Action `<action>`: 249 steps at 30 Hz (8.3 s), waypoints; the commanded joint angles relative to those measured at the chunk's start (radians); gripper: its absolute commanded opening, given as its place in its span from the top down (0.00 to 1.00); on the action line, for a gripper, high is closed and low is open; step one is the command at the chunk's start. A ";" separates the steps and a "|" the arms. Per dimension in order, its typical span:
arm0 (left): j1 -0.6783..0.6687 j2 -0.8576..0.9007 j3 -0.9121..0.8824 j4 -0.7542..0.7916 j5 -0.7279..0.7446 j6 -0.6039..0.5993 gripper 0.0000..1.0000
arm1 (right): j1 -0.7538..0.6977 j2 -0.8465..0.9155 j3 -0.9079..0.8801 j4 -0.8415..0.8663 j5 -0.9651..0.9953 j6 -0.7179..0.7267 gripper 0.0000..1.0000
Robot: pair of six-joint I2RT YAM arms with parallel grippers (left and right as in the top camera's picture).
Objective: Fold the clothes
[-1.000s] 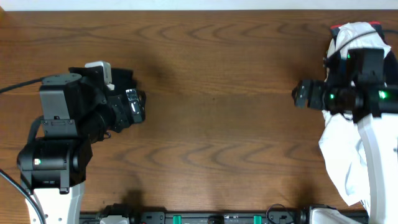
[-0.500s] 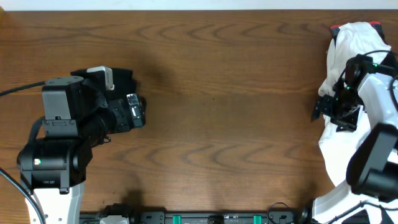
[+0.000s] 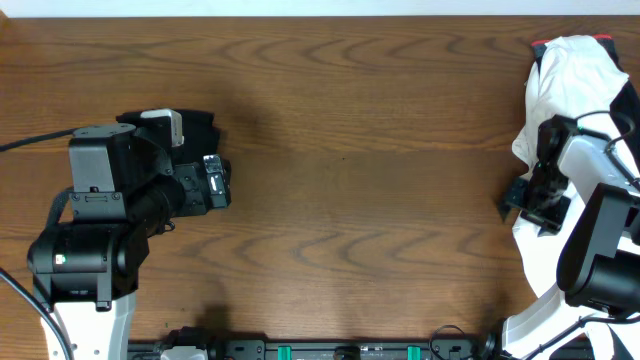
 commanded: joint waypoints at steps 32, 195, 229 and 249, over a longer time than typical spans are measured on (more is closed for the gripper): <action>-0.002 0.002 0.019 0.009 -0.144 0.051 0.02 | 0.989 -0.178 -0.010 0.590 -0.600 -0.098 0.99; -0.246 0.482 -0.517 0.137 0.014 -0.283 0.94 | 0.332 -0.329 -0.012 0.046 -0.164 -0.027 0.09; 0.059 -0.129 -0.357 -0.249 -0.064 -0.454 0.94 | 0.206 0.006 -0.013 0.364 -0.142 0.004 0.23; 0.059 -0.129 -0.357 -0.230 -0.056 -0.516 0.93 | 0.145 0.192 0.048 1.069 -0.243 -0.028 0.83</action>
